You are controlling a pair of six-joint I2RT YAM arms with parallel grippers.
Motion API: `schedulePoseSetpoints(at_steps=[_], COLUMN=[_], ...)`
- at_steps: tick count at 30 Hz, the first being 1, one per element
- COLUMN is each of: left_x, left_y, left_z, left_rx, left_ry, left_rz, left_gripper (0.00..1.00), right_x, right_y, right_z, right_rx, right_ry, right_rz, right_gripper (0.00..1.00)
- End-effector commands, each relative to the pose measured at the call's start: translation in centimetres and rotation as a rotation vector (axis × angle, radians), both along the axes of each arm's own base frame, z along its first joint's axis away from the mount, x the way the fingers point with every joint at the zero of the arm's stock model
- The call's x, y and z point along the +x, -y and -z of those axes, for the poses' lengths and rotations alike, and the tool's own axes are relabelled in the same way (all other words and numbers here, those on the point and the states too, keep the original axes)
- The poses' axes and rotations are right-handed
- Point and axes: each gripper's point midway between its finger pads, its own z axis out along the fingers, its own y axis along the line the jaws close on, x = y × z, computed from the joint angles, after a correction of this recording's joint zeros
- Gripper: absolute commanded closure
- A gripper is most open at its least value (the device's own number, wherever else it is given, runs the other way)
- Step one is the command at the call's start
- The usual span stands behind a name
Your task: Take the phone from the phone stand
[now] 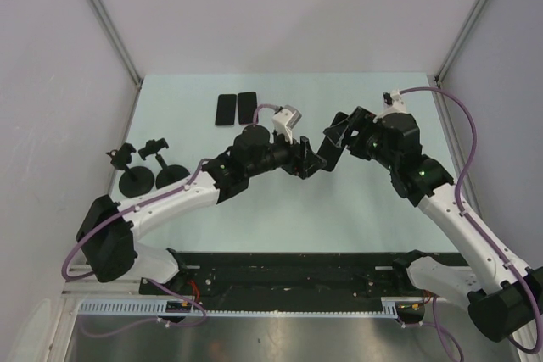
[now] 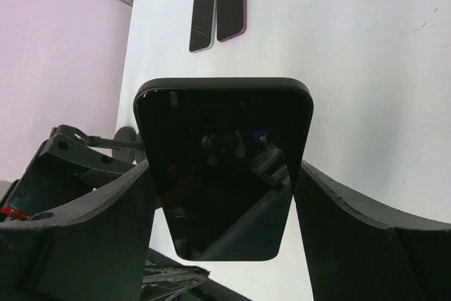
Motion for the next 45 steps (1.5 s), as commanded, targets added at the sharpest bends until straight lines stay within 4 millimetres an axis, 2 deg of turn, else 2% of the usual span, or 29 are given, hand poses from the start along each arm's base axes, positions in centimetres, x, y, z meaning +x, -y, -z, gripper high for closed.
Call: schedulePoseSetpoints(at_steps=[1, 2, 7, 11, 13, 14, 16, 17, 18, 19, 20, 22, 23, 26, 29, 34, 35, 37, 38, 40, 41, 42, 44, 45], left_x=[-0.6, -0.9, -1.0, -0.7, -0.5, -0.3, -0.1, 0.0, 0.1, 0.4, 0.5, 1.1, 1.3, 2.7, 4.4, 8.4, 9.3, 11.7, 12.7, 15.0, 16.1, 17.6, 19.3, 20.8], left_y=[1.8, 2.0, 2.3, 2.2, 2.0, 1.8, 1.5, 1.4, 1.3, 1.1, 1.0, 0.6, 0.4, -0.4, -1.2, -3.3, -3.6, -4.9, -5.2, -6.5, -6.8, -7.6, -8.1, -8.5], left_z=[-2.1, -2.1, -1.7, -1.6, -1.6, -1.7, -1.5, -1.6, -1.7, -1.7, -1.8, -2.0, -2.2, -2.3, -1.7, -0.5, 0.5, 1.2, 2.8, 3.2, 4.9, 4.6, 5.6, 6.5], left_rx=[-0.057, -0.058, -0.050, -0.044, -0.041, -0.040, -0.036, -0.036, -0.037, -0.035, -0.034, -0.037, -0.041, -0.043, -0.041, -0.033, -0.021, -0.022, 0.000, 0.000, 0.025, 0.021, 0.028, 0.033], left_ry=[0.020, 0.020, 0.011, 0.021, 0.026, 0.031, 0.034, 0.036, 0.039, 0.042, 0.046, 0.049, 0.051, 0.052, 0.027, -0.011, -0.032, -0.060, -0.085, -0.097, -0.120, -0.116, -0.140, -0.159], left_rz=[0.060, 0.069, 0.073, 0.058, 0.039, 0.032, 0.010, 0.001, -0.008, -0.025, -0.032, -0.057, -0.066, -0.113, -0.142, -0.252, -0.273, -0.335, -0.358, -0.416, -0.438, -0.469, -0.494, -0.513], left_gripper=[0.30, 0.35, 0.48, 0.72, 0.80, 0.89, 1.00, 1.00, 1.00, 1.00, 1.00, 1.00, 0.99, 1.00, 1.00, 1.00, 1.00, 0.99, 1.00, 1.00, 0.99, 1.00, 1.00, 1.00], right_x=[-0.4, -0.5, -0.5, -0.6, -0.6, -0.6, -0.6, -0.7, -0.7, -0.8, -0.8, -0.9, -1.0, -1.3, -1.6, -2.6, -2.6, -3.2, -3.3, -3.6, -3.7, -3.8, -4.0, -4.1], right_y=[-0.7, -0.7, -1.1, -1.5, -1.7, -1.7, -1.6, -1.5, -1.3, -1.2, -0.9, -0.4, -0.1, 1.0, 2.6, 5.3, 5.9, 6.7, 7.1, 7.8, 8.1, 8.5, 9.0, 9.2], right_z=[-3.4, -3.4, -3.3, -2.8, -2.6, -2.5, -2.3, -2.2, -2.1, -2.4, -2.5, -2.9, -2.9, -3.2, -3.4, -3.0, -2.9, -2.7, -2.7, -2.7, -2.6, -2.8, -2.5, -2.5], right_rx=[0.095, 0.095, 0.100, 0.100, 0.098, 0.095, 0.089, 0.083, 0.072, 0.067, 0.060, 0.048, 0.041, 0.015, -0.031, -0.139, -0.157, -0.186, -0.208, -0.225, -0.244, -0.249, -0.270, -0.283], right_ry=[0.093, 0.092, 0.089, 0.079, 0.075, 0.071, 0.069, 0.067, 0.071, 0.083, 0.090, 0.111, 0.113, 0.131, 0.155, 0.172, 0.172, 0.172, 0.177, 0.180, 0.181, 0.189, 0.185, 0.189], right_rz=[-0.017, -0.020, -0.033, -0.044, -0.049, -0.049, -0.042, -0.040, -0.037, -0.037, -0.033, -0.025, -0.019, 0.003, 0.046, 0.111, 0.131, 0.143, 0.150, 0.161, 0.160, 0.171, 0.173, 0.171], right_gripper=[1.00, 1.00, 1.00, 1.00, 1.00, 1.00, 0.99, 0.94, 0.81, 0.72, 0.48, 0.27, 0.14, 0.00, 0.00, 0.00, 0.00, 0.00, 0.00, 0.00, 0.00, 0.00, 0.00, 0.00])
